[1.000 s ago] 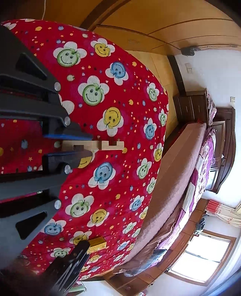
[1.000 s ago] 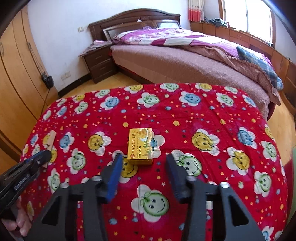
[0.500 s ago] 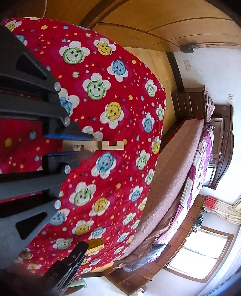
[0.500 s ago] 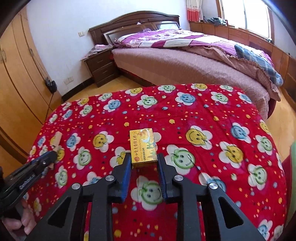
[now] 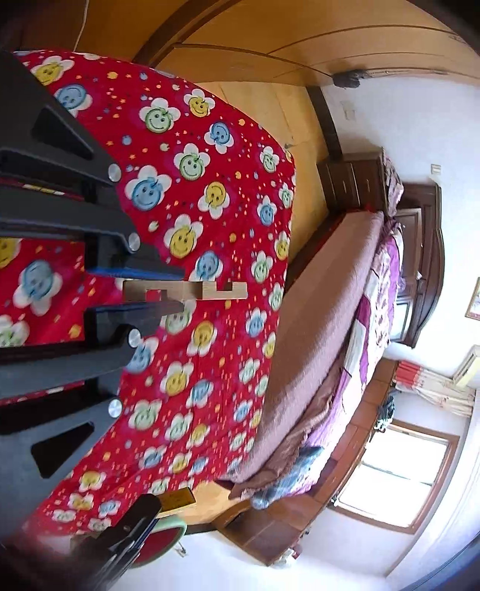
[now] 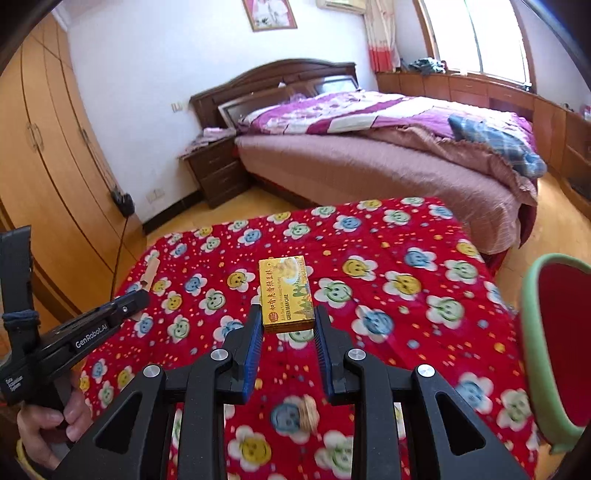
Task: Collect trash
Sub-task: 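Grasp the yellow medicine box with the right gripper while the left gripper holds the stick, then carry the yellow box and the wooden stick to the bucket with both grippers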
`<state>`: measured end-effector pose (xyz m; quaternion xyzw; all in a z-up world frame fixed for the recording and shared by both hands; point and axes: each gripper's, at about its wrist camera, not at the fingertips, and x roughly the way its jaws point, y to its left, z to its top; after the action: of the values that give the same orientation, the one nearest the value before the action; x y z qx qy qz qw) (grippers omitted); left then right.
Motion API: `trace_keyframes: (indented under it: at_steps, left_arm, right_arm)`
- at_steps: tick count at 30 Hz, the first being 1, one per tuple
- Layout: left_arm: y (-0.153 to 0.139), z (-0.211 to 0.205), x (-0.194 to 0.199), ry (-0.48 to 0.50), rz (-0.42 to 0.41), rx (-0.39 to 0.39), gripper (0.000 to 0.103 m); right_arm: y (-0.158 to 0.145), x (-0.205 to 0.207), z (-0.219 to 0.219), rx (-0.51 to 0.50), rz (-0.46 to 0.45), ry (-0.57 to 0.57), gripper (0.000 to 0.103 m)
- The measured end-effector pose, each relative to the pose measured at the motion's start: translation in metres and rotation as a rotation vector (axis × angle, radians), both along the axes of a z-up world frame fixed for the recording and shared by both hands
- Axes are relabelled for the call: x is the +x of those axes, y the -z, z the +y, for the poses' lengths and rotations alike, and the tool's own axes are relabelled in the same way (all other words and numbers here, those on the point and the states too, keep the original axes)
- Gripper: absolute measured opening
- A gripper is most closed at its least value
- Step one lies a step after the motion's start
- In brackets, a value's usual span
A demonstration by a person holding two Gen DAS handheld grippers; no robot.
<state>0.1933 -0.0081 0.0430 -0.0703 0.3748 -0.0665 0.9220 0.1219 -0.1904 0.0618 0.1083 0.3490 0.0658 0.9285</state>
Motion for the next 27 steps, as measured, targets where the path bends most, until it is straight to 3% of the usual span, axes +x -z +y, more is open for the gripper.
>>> trace_keyframes:
  at_steps: [13,27]
  left_arm:
    - [-0.03,-0.026,-0.061,0.067,-0.045,-0.079,0.009]
    - [-0.036,-0.071,-0.089,0.183,-0.034,-0.129,0.009]
  right_arm:
    - [-0.026,-0.072,-0.035,0.049,-0.062,0.066,0.027]
    - [-0.038,-0.135,-0.081,0.093,-0.121,0.175,0.027]
